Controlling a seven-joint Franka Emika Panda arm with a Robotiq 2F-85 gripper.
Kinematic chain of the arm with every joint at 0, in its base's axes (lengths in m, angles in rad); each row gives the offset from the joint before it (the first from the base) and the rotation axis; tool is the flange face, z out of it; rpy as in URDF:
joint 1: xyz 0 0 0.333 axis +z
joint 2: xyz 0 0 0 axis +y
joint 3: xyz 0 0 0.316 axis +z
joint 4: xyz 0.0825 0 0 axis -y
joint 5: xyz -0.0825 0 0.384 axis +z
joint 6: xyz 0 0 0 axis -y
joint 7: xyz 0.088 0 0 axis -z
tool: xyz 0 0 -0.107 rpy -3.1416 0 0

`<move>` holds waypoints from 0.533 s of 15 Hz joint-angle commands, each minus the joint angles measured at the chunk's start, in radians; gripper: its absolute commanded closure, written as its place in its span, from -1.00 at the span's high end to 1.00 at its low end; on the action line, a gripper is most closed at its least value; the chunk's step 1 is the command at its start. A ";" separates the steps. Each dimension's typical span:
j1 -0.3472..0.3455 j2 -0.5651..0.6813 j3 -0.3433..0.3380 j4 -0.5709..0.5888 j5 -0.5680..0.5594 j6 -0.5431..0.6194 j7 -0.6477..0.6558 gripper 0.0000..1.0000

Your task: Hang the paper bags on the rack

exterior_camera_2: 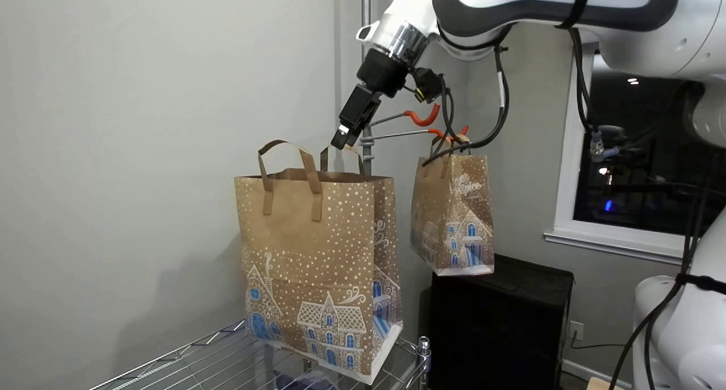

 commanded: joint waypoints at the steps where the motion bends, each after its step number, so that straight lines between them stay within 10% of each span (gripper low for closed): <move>1: -0.008 -0.015 0.008 -0.014 0.002 -0.016 0.044 1.00; 8: -0.037 -0.023 0.035 -0.025 -0.076 0.003 0.154 1.00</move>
